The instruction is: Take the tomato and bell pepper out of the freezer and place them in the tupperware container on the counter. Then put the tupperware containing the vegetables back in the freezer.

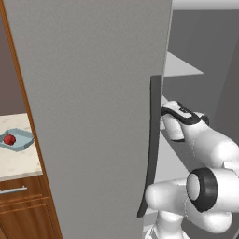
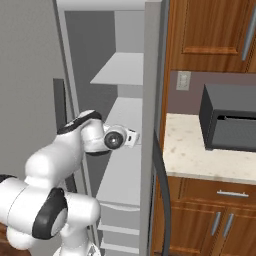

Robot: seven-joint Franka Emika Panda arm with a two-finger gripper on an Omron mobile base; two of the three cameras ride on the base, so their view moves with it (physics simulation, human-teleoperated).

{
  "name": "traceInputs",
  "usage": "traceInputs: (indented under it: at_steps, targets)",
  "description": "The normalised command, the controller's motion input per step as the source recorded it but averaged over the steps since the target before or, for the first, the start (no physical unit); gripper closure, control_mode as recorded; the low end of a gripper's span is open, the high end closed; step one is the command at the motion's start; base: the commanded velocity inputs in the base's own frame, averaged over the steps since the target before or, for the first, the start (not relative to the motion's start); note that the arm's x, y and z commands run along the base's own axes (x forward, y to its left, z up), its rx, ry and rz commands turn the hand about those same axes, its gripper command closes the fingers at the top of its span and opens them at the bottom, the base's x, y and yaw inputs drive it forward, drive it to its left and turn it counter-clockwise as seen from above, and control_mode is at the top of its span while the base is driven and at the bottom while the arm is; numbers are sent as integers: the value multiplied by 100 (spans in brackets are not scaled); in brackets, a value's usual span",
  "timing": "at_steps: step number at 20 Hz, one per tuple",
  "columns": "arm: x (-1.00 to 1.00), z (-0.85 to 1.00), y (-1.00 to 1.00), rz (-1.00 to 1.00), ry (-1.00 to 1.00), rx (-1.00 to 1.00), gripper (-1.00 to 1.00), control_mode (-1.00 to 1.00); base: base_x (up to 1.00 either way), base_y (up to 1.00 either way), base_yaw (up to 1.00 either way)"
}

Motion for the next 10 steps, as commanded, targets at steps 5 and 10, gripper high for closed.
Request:
traceInputs:
  at_steps: [5,10]
  targets:
    - [-93,60,0,-4,-13,0,100,-100,0,0,0]
    - [-96,87,0,-5,-13,0,100,-100,0,0,0]
